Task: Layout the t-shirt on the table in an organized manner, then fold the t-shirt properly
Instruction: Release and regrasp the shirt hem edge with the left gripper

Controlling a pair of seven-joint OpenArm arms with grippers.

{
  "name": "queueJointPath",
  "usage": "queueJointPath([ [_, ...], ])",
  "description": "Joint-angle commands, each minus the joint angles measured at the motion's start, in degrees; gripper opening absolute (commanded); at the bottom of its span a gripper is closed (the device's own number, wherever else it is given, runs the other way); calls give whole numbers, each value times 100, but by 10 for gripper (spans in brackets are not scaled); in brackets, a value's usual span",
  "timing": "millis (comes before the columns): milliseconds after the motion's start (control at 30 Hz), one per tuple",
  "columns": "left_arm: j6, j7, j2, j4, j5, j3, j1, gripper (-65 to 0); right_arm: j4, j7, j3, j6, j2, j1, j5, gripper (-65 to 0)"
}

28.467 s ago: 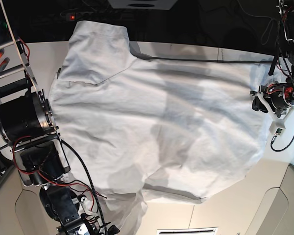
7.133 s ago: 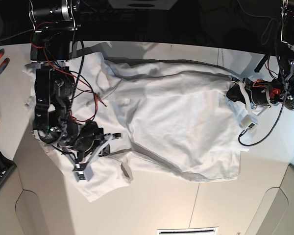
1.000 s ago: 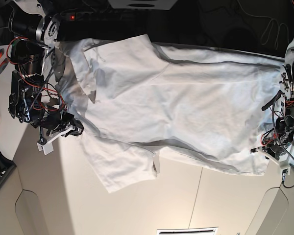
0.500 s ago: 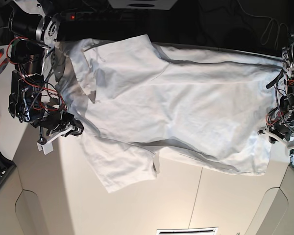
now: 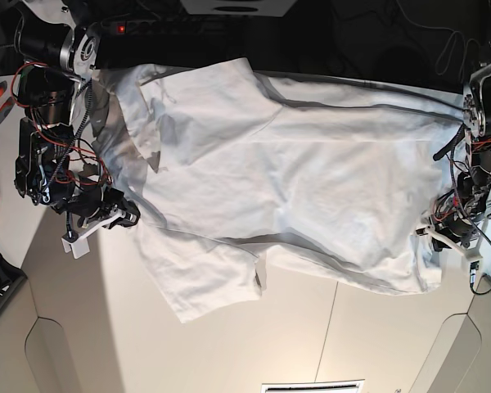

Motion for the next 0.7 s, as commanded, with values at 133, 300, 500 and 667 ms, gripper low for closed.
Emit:
queueJointPath([
  [133, 7, -103, -177, 498, -321, -2, -188, -443, 66, 26, -4, 46, 46, 125, 48, -650],
  [300, 4, -70, -105, 529, -315, -2, -157, -443, 66, 26, -4, 46, 46, 125, 50, -650],
  [500, 9, -68, 26, 514, -273, 0, 4, -443, 66, 26, -4, 46, 46, 122, 50, -650],
  [667, 262, -181, 227, 511, -13, 0, 153, -439, 66, 24, -4, 46, 46, 122, 50, -650],
])
